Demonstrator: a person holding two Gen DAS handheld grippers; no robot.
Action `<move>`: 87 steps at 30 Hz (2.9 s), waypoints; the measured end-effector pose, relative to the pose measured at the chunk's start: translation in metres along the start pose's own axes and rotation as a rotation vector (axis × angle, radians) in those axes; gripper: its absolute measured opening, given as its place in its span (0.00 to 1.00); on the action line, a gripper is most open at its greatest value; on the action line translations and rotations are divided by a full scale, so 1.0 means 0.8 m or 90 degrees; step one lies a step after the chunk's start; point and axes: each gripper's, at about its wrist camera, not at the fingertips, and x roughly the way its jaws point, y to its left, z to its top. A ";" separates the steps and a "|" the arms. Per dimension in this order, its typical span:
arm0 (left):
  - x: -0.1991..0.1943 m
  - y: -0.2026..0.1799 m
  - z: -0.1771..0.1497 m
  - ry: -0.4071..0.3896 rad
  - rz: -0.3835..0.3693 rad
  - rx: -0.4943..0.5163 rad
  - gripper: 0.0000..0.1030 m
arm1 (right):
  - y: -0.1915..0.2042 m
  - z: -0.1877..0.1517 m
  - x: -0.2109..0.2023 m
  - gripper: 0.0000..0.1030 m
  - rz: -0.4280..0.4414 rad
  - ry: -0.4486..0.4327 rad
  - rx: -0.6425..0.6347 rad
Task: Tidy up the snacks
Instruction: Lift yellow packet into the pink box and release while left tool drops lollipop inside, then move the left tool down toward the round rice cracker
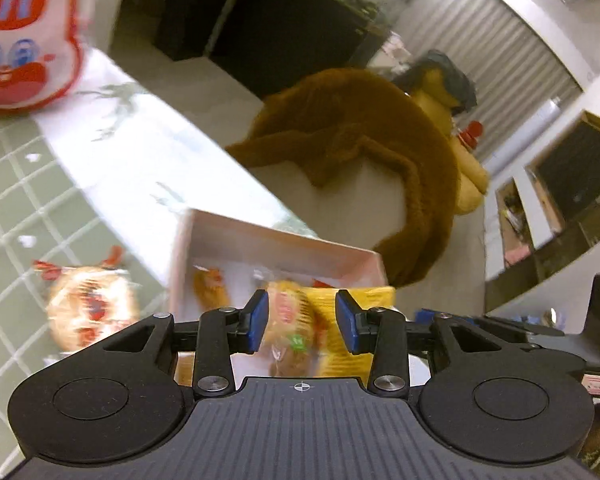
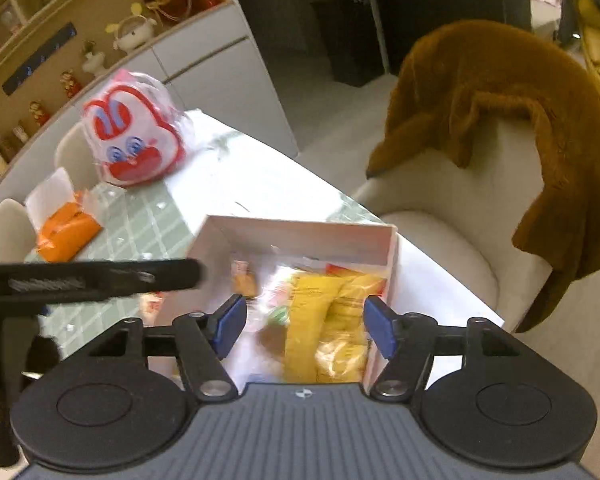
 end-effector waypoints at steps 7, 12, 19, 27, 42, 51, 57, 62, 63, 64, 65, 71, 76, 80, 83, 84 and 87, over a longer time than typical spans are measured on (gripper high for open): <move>-0.017 0.088 -0.037 0.018 0.160 -0.044 0.40 | -0.001 -0.008 0.024 0.67 0.008 0.021 -0.020; -0.009 0.099 -0.074 0.058 0.222 -0.017 0.40 | 0.040 0.006 0.028 0.71 0.003 0.006 -0.076; -0.041 0.100 -0.117 0.047 0.238 -0.031 0.40 | 0.150 0.031 0.057 0.78 0.059 0.028 -0.205; -0.111 0.115 -0.167 0.000 0.164 -0.133 0.40 | 0.271 0.029 0.182 0.78 0.032 0.141 -0.265; -0.164 0.163 -0.217 -0.034 0.145 -0.210 0.40 | 0.296 -0.075 0.161 0.54 0.063 0.213 -0.282; -0.160 0.143 -0.220 -0.008 0.130 -0.150 0.40 | 0.268 -0.147 0.086 0.56 0.080 0.196 -0.247; -0.164 0.134 -0.223 -0.004 0.138 -0.128 0.40 | 0.229 -0.168 0.085 0.61 0.002 0.165 -0.187; -0.171 0.127 -0.224 -0.013 0.162 -0.130 0.40 | 0.215 -0.174 0.096 0.73 0.006 0.171 -0.114; -0.173 0.127 -0.225 -0.016 0.170 -0.131 0.40 | 0.217 -0.175 0.098 0.75 0.004 0.170 -0.110; -0.176 0.127 -0.227 -0.018 0.182 -0.133 0.40 | 0.222 -0.177 0.099 0.78 -0.003 0.165 -0.114; -0.178 0.127 -0.228 -0.020 0.190 -0.134 0.40 | 0.228 -0.179 0.100 0.80 -0.013 0.162 -0.122; -0.192 0.128 -0.242 -0.015 0.198 -0.149 0.40 | 0.252 -0.189 0.107 0.67 -0.058 0.118 -0.166; -0.193 0.133 -0.242 -0.014 0.186 -0.163 0.40 | 0.242 -0.192 0.089 0.39 -0.038 0.111 -0.190; -0.183 0.133 -0.228 -0.013 0.166 -0.170 0.40 | 0.203 -0.203 0.067 0.25 -0.054 0.111 -0.165; -0.174 0.136 -0.201 -0.032 0.153 -0.174 0.40 | 0.175 -0.211 0.051 0.23 -0.096 0.093 -0.172; -0.170 0.137 -0.190 -0.044 0.151 -0.172 0.40 | 0.164 -0.211 0.047 0.23 -0.099 0.091 -0.163; -0.147 0.145 -0.150 -0.074 0.152 -0.176 0.40 | 0.135 -0.208 0.037 0.23 -0.092 0.089 -0.134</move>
